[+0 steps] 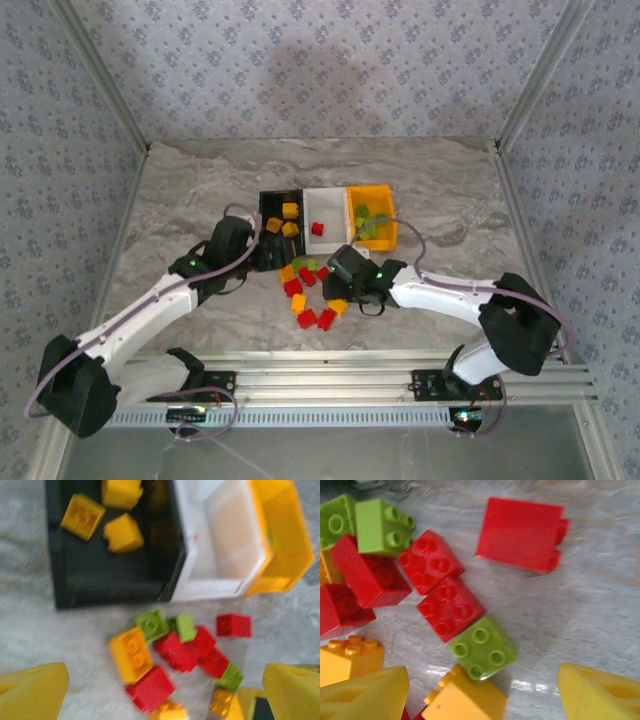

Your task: Sort the legos into containers by color

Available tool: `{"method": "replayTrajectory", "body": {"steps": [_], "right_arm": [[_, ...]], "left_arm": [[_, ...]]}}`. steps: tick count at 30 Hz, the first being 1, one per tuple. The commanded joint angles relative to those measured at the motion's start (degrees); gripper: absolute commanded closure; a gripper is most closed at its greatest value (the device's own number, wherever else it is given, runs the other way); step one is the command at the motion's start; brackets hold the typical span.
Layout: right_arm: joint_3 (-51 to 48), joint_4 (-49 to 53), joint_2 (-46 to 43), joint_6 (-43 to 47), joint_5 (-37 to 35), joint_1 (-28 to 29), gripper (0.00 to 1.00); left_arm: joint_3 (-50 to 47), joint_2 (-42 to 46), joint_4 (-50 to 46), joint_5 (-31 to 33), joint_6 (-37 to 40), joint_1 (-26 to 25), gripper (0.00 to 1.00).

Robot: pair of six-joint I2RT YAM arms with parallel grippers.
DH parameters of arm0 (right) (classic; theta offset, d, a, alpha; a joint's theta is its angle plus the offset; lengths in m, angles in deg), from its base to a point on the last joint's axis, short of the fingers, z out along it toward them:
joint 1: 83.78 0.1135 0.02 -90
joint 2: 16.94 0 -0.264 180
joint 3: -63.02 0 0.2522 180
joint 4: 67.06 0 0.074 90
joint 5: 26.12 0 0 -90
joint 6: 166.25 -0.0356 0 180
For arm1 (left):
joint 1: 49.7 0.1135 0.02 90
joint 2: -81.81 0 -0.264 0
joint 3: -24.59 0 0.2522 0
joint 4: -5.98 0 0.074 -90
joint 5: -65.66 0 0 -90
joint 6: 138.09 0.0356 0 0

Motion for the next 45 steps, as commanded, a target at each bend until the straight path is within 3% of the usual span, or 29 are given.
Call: {"method": "replayTrajectory", "body": {"steps": [1,7,13,20,29,35,45], "right_arm": [[2.6,3.99,3.69,-0.72,-0.18,1.87,0.2],[3.7,9.26,7.1,-3.6,-2.94,3.84,0.22],[-0.2,17.75,1.4,-7.57,-5.48,4.27,0.29],[-4.58,14.08,-0.85,-6.44,-2.51,2.65,0.35],[-3.33,10.3,-4.08,0.49,-3.19,1.64,0.62],[8.16,10.37,-3.2,10.26,-1.21,0.77,0.67],[41.94,8.28,23.67,18.1,2.21,-2.95,0.66]], "left_arm": [[-3.46,6.35,-1.49,1.76,-1.3,0.27,0.0],[-7.71,12.9,-4.18,3.98,-1.83,0.51,0.01],[-8.25,14.01,-6.37,4.36,-1.97,1.11,0.0],[-10.1,15.69,-6.32,5.29,-2.95,1.64,0.0],[-12.85,16.58,-6.63,4.8,-4.08,3.8,0.0],[-13.99,18.1,-7.68,5.28,-3.97,4.44,0.0],[-15.76,20.4,-9.12,3.21,-3.84,4.72,0.0]]}}
